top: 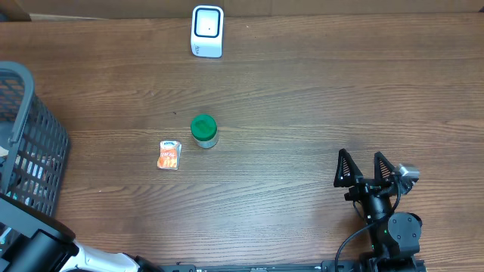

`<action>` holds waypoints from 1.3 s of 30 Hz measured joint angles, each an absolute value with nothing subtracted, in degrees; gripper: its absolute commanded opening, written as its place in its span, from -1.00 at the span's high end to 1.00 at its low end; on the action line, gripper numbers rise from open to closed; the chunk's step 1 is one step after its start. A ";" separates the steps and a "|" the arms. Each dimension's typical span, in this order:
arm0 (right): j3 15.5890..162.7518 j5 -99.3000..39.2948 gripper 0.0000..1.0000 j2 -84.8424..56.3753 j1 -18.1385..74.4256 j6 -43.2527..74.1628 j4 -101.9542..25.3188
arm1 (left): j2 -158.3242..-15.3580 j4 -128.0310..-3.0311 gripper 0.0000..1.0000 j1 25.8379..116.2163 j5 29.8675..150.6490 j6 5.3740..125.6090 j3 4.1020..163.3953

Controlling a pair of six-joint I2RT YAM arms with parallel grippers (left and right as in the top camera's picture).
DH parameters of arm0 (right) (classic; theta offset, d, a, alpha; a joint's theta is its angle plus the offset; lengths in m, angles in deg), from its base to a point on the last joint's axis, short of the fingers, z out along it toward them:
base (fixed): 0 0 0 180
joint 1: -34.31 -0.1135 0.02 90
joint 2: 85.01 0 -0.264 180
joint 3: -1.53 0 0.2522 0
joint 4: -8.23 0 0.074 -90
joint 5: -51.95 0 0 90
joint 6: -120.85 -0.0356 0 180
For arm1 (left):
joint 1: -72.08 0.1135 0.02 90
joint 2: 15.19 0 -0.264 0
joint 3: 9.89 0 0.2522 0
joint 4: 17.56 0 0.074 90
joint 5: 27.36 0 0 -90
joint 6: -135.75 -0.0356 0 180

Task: Scan the item barcode
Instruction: 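Reach into the basket and grasp the teal tissue pack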

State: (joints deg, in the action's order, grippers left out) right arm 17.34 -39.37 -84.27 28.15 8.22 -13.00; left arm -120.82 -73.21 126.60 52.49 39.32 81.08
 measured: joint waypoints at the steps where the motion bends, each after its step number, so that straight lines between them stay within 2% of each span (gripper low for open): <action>1: 17.34 -39.35 -1.00 -84.27 28.15 8.20 -13.00 | -120.91 -73.24 -0.40 126.60 52.49 39.27 81.08; 3: 17.34 -39.35 -1.00 -84.27 28.15 8.20 -13.02 | -121.28 -73.26 -0.23 126.60 52.49 38.75 81.08; 7: 17.34 -39.32 -1.00 -84.27 28.15 8.24 -13.00 | -121.87 -73.28 0.28 126.60 52.07 37.44 81.08; 11: 17.34 -39.37 -1.00 -84.27 28.15 8.22 -13.00 | -122.00 -73.98 0.63 126.60 51.64 36.80 81.10; 20: 17.34 -39.35 -1.00 -84.27 28.15 8.22 -13.00 | -122.37 -87.11 0.77 126.60 52.34 37.44 88.93; 26: 17.34 -39.37 -1.00 -84.27 28.15 8.20 -13.02 | -122.89 -102.11 0.80 126.58 56.45 38.92 105.34; 32: 17.34 -39.35 -1.00 -84.27 28.15 8.20 -13.02 | -122.78 -110.61 0.78 126.55 64.77 42.64 121.28; 39: 17.34 -39.37 -1.00 -84.27 28.15 8.20 -13.02 | -119.07 -111.57 0.77 125.46 78.67 50.18 134.72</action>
State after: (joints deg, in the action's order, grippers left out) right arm 17.34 -39.37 -84.27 28.15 8.20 -13.02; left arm -119.07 -111.57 125.46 78.67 50.18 134.72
